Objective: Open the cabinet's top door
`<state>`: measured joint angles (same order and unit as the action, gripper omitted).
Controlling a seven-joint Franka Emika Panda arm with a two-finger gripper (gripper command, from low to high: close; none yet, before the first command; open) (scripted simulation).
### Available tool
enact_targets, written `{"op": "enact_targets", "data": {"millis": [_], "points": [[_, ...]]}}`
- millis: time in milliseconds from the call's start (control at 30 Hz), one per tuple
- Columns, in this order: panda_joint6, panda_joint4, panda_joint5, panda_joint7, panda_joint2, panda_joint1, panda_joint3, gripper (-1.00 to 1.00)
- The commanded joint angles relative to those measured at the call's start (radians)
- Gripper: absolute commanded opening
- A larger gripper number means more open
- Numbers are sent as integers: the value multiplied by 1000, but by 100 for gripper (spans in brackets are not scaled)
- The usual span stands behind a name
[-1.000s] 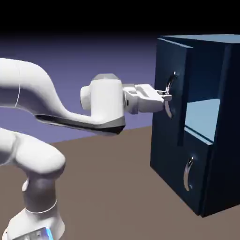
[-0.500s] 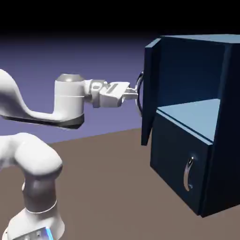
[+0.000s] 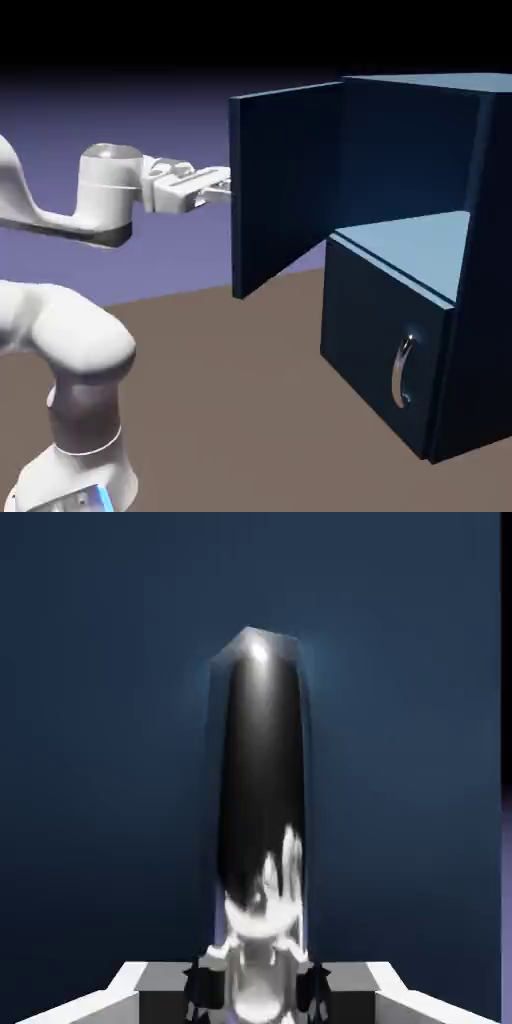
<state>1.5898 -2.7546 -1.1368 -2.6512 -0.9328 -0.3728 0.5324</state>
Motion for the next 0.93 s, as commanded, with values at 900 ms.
{"op": "enact_targets", "data": {"millis": [900], "points": [[-772, 758, 333, -246, 585, 838, 998, -100]]}}
